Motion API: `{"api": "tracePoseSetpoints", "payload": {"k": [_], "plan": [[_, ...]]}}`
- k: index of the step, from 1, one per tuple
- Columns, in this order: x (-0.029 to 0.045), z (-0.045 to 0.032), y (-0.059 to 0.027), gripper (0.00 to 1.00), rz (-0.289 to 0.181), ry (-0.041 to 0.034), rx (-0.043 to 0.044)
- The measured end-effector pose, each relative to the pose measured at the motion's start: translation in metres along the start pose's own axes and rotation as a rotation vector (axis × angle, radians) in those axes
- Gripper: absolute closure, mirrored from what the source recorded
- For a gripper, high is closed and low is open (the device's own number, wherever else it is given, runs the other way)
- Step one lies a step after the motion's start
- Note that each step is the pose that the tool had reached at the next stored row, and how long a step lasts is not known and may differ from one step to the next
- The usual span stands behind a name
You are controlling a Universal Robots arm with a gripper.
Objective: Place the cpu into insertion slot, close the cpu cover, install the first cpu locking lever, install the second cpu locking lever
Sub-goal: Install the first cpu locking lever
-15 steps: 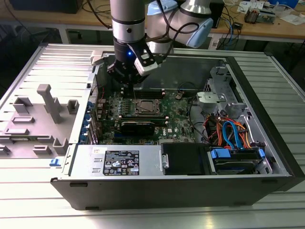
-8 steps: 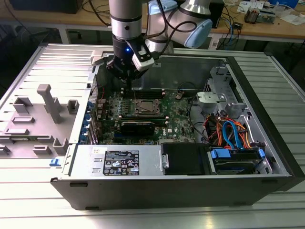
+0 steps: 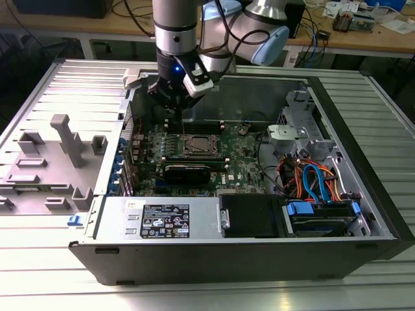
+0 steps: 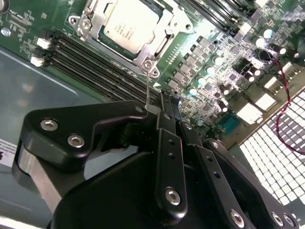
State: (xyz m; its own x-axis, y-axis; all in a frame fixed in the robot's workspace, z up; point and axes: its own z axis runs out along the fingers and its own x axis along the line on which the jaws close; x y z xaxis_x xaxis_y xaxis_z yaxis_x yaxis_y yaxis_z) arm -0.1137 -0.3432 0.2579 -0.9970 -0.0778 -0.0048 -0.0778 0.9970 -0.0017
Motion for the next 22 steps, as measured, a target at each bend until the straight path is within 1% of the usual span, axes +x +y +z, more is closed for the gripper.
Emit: {"api": "tracePoseSetpoints", "payload": {"k": [2,3,7,13,18,22], "plan": [[-0.0027,0.0002,-0.0001,0.89,0.000,-0.0001,0.0001],[-0.0059,0.0004,-0.0002,0.89,0.000,0.0000,0.0005],[-0.0144,0.0012,-0.0005,0.89,0.000,0.0002,0.0023],[-0.0236,0.0038,-0.0011,0.89,0.001,0.0002,0.0027],[-0.0268,0.0071,-0.0002,0.89,0.001,0.0001,0.0026],[-0.0280,0.0078,-0.0002,0.89,0.003,0.0003,0.0030]]}}
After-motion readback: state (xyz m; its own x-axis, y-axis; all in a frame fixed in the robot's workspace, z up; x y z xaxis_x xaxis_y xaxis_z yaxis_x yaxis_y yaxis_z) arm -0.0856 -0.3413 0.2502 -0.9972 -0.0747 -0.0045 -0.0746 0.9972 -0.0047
